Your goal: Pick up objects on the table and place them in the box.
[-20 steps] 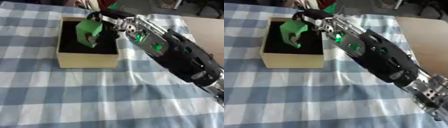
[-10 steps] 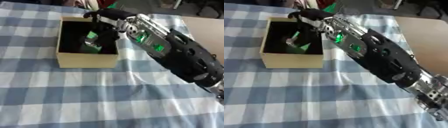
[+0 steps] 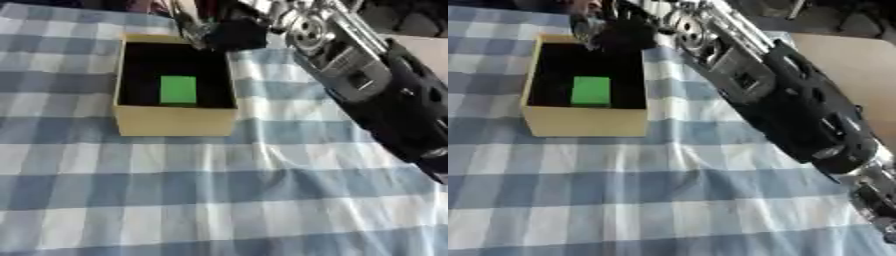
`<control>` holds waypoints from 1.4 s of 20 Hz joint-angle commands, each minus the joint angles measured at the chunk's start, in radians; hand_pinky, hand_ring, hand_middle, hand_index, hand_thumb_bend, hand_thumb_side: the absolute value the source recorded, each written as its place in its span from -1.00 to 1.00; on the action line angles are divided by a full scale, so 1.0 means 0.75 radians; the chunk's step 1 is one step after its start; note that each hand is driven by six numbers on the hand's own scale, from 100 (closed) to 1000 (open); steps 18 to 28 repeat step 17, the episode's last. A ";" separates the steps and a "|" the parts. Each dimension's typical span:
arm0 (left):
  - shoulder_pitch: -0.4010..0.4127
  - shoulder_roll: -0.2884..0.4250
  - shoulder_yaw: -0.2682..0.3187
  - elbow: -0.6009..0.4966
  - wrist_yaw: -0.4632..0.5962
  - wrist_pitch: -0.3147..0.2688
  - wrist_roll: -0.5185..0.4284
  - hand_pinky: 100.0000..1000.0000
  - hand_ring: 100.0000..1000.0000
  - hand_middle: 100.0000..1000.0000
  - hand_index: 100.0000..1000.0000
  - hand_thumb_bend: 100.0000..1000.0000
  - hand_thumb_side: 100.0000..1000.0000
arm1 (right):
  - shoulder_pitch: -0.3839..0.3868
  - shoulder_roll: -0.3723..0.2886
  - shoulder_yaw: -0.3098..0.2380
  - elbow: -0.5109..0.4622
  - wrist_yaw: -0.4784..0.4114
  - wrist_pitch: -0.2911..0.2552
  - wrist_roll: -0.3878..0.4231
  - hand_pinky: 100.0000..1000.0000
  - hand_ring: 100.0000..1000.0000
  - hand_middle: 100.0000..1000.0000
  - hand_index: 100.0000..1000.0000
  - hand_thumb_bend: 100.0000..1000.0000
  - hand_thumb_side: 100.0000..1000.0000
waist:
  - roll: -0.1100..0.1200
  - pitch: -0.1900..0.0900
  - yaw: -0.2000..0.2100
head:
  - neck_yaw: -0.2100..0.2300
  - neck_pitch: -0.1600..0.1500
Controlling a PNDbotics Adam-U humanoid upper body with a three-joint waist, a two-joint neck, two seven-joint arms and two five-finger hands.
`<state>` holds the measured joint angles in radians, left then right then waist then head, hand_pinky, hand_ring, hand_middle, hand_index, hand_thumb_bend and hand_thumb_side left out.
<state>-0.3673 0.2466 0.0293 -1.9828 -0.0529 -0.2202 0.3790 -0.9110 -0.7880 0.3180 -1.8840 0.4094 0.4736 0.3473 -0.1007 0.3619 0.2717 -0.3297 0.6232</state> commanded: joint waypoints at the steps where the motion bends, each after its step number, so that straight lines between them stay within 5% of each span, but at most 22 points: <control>1: -0.004 0.014 0.008 -0.023 -0.003 -0.003 0.005 0.38 0.09 0.22 0.43 -1.00 0.74 | 0.020 -0.090 -0.125 -0.131 -0.090 0.049 -0.099 0.25 0.11 0.14 0.87 -1.00 0.51 | 0.012 -0.030 -0.005 | 0.012 -0.003; 6: -0.001 0.016 0.013 -0.023 -0.008 -0.003 0.011 0.38 0.09 0.22 0.43 -1.00 0.75 | 0.126 -0.156 -0.238 -0.154 -0.259 0.005 -0.279 0.24 0.07 0.09 0.76 -1.00 0.43 | 0.019 -0.027 -0.017 | 0.027 -0.009; 17: 0.007 0.028 0.032 -0.023 -0.024 -0.008 0.036 0.38 0.09 0.22 0.43 -1.00 0.74 | 0.523 -0.272 -0.396 -0.155 -0.497 -0.217 -0.751 0.19 -0.03 -0.02 0.52 -1.00 0.35 | 0.035 -0.023 -0.050 | 0.071 -0.011; 28: 0.007 0.028 0.032 -0.023 -0.024 -0.008 0.036 0.38 0.09 0.22 0.43 -1.00 0.74 | 0.523 -0.272 -0.396 -0.155 -0.497 -0.217 -0.751 0.19 -0.03 -0.02 0.52 -1.00 0.35 | 0.035 -0.023 -0.050 | 0.071 -0.011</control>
